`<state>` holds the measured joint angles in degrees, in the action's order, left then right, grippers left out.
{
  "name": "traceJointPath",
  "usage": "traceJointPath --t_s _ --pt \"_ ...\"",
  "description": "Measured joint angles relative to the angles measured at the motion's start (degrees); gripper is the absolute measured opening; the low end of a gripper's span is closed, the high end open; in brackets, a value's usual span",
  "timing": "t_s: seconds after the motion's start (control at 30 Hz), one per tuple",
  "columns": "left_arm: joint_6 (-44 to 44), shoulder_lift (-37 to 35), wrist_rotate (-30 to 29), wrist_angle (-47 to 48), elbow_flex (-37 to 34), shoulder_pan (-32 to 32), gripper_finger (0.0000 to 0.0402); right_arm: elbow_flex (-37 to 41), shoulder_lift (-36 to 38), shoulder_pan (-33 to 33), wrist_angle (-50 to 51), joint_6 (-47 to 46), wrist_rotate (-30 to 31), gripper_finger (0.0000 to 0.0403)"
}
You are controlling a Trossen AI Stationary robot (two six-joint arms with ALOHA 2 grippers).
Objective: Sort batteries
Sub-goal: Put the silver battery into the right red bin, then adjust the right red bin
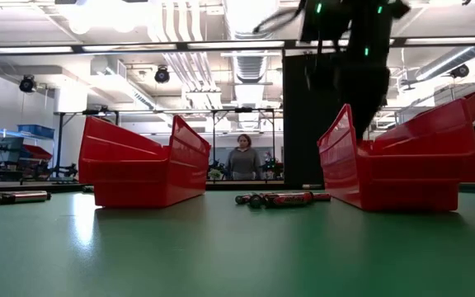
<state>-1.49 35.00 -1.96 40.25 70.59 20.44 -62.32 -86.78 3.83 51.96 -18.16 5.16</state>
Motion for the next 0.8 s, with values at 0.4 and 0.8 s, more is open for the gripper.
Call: traceJointPath --t_s 0.4,0.8 --pt "-1.00 -0.02 0.02 0.02 0.00 0.01 0.0155 1.97 -10.89 0.11 -4.79 8.22 -2.65 0.0009" --pt "-0.41 -0.02 -0.07 -1.05 0.00 0.01 0.0155 -1.47 -0.78 1.85 2.49 7.73 -0.67 0.0017"
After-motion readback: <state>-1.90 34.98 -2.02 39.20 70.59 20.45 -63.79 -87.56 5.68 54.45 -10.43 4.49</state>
